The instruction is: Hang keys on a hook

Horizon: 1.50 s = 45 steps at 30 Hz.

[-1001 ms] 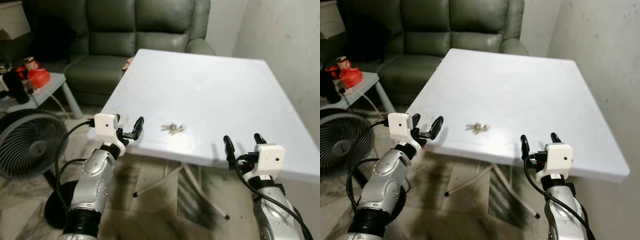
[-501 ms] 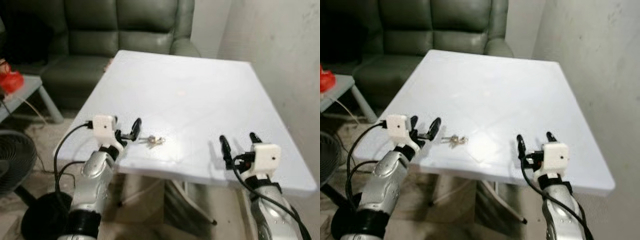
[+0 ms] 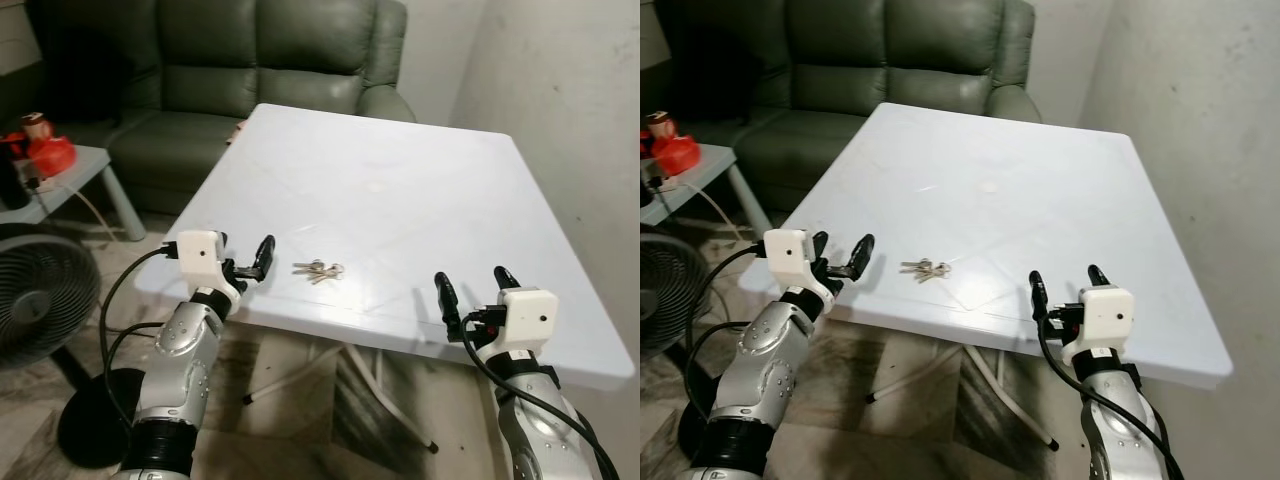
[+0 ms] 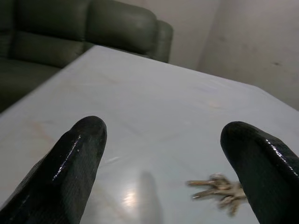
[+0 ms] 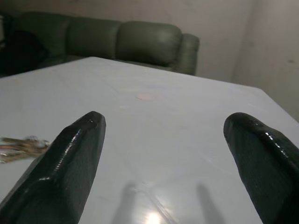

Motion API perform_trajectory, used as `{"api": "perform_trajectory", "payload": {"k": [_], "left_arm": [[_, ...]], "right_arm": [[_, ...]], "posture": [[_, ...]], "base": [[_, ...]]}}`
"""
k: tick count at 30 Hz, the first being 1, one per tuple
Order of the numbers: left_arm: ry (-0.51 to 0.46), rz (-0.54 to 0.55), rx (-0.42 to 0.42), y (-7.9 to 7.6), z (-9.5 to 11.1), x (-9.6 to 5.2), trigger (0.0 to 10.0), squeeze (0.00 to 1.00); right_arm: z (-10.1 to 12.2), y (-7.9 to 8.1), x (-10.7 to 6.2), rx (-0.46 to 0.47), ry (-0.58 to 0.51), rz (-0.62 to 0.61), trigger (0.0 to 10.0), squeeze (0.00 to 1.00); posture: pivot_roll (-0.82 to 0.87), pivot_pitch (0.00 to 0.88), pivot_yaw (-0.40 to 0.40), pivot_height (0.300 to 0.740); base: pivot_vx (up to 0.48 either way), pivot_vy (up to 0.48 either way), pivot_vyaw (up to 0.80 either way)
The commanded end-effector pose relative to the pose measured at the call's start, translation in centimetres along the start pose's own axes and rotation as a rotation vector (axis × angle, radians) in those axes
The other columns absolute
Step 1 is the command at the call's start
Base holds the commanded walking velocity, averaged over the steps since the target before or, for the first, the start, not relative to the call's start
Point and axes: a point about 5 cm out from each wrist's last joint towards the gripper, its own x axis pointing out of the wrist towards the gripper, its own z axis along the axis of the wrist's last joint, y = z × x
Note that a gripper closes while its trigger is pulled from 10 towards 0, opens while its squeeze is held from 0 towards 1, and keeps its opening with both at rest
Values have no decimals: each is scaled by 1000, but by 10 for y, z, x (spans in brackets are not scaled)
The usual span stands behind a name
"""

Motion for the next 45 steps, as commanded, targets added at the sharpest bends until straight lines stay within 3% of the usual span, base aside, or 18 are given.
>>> {"api": "perform_trajectory", "payload": {"k": [1,25,38,45], "left_arm": [[3,12,0,5,2,-1,10000,0],[0,23,-4,5,2,-1,10000,0],[-3,18,18,5,3,-2,10000,0],[-2,8,23,3,3,-1,10000,0]], "right_arm": [[3,3,0,8,-9,6,10000,0],[2,4,-2,8,1,9,10000,0],[2,5,-2,12,4,20,10000,0],[2,7,-1,13,2,24,10000,0]], "posture": [[-55,44,-24,740],[-56,55,-33,740],[-48,57,-36,740],[-48,50,-35,740]], "base": [[0,480,0],[0,414,0],[0,0,0],[304,0,0]]}}
